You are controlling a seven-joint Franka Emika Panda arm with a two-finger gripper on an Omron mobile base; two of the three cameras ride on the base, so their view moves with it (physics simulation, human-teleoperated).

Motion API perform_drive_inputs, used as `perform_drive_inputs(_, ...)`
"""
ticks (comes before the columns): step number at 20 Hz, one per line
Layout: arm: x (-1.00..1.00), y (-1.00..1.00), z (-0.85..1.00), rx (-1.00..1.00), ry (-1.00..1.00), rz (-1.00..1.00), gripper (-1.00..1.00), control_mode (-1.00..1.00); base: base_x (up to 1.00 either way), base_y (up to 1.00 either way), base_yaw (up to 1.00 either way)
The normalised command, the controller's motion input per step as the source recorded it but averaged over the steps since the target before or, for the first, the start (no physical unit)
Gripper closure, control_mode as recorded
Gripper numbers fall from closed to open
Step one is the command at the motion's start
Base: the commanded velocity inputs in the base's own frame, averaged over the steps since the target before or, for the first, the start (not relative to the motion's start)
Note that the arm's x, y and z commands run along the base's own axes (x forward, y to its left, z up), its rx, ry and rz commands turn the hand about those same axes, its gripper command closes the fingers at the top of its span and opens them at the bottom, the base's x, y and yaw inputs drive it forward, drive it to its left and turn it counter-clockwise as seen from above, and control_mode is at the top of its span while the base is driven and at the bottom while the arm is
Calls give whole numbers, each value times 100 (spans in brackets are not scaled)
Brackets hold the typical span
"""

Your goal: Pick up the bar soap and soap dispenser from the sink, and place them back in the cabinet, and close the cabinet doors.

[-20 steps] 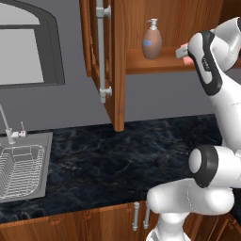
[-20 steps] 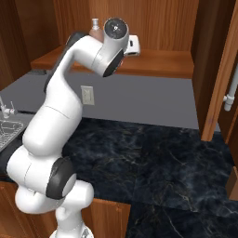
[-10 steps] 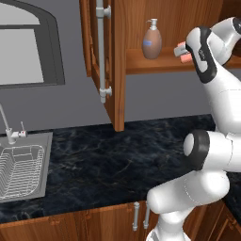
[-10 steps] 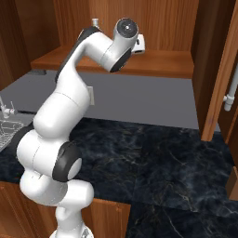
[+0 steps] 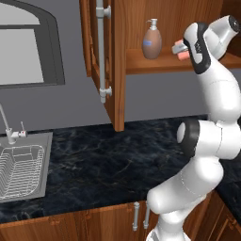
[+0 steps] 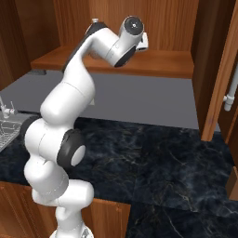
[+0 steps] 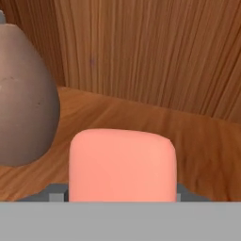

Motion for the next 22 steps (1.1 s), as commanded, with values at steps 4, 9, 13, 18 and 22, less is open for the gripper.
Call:
perform_drive_inputs(4, 25, -2, -28, 0, 0, 0, 100, -100, 0, 0, 0)
perform_drive_inputs(9, 27, -1, -27, 0, 0, 0, 100, -100, 0, 0, 0)
perform_drive_inputs(13, 29, 0, -27, 0, 0, 0, 100, -100, 0, 0, 0)
perform_drive_inputs(18, 15, -1, -37, 0, 0, 0, -100, -100, 0, 0, 0)
perform_drive_inputs(22, 7, -16, -27, 0, 0, 0, -100, -100, 0, 0, 0)
